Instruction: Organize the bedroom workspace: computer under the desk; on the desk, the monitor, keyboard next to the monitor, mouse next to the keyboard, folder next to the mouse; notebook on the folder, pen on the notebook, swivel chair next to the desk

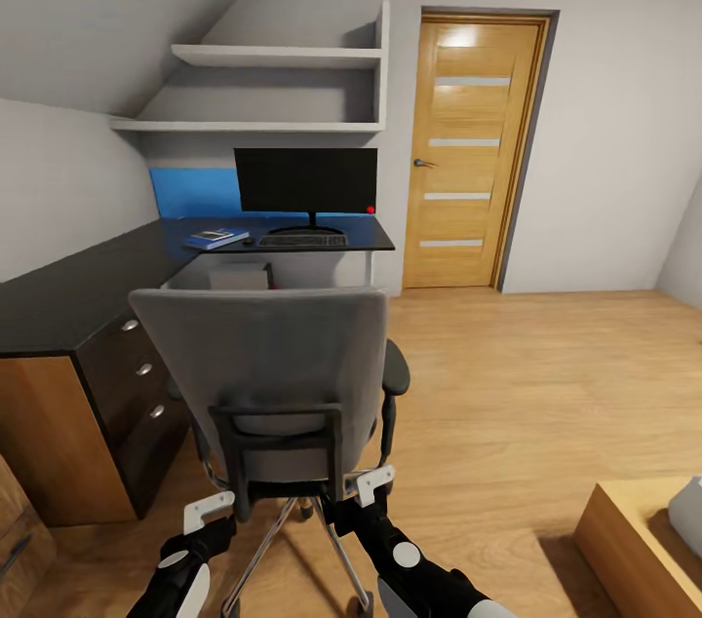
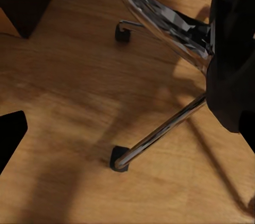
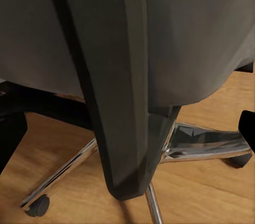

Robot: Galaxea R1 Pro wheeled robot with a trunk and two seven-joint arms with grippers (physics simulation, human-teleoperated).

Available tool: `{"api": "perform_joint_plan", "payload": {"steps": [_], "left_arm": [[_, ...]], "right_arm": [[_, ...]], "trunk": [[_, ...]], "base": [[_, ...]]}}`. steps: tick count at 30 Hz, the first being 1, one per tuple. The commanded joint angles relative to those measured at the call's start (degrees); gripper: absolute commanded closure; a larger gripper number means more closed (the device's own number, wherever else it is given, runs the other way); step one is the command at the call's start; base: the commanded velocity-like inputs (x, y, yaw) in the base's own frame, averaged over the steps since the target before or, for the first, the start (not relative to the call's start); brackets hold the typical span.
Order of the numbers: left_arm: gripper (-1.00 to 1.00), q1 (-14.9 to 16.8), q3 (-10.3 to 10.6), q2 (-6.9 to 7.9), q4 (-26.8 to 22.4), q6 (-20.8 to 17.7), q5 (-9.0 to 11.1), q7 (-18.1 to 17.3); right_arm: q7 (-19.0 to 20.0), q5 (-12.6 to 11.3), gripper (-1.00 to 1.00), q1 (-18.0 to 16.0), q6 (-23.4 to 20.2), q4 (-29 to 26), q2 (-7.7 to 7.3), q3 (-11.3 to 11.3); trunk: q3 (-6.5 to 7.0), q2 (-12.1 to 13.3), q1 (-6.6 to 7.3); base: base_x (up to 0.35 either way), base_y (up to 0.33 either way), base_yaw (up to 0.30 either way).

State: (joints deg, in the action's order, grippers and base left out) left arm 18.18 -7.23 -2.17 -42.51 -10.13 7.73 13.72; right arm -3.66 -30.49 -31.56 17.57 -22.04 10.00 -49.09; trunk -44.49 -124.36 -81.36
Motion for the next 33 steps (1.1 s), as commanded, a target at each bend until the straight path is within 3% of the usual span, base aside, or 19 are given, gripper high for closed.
{"api": "perform_joint_plan", "payload": {"steps": [1,33], "left_arm": [[-1.0,0.01,-0.07,-0.03,-0.12,-0.23,0.56,0.16],[-1.0,0.01,0.02,-0.03,-0.1,-0.16,0.54,0.16]], "right_arm": [[-0.38,-0.36,-1.0,-0.08,0.27,0.06,0.0,-0.48],[-0.28,-0.26,-1.0,-0.08,0.28,0.05,0.0,-0.43]], "trunk": [[-0.06,-0.03,0.01],[-0.06,-0.03,0.01]], "base": [[0.046,-0.002,0.002],[0.287,0.0,0.0]]}}
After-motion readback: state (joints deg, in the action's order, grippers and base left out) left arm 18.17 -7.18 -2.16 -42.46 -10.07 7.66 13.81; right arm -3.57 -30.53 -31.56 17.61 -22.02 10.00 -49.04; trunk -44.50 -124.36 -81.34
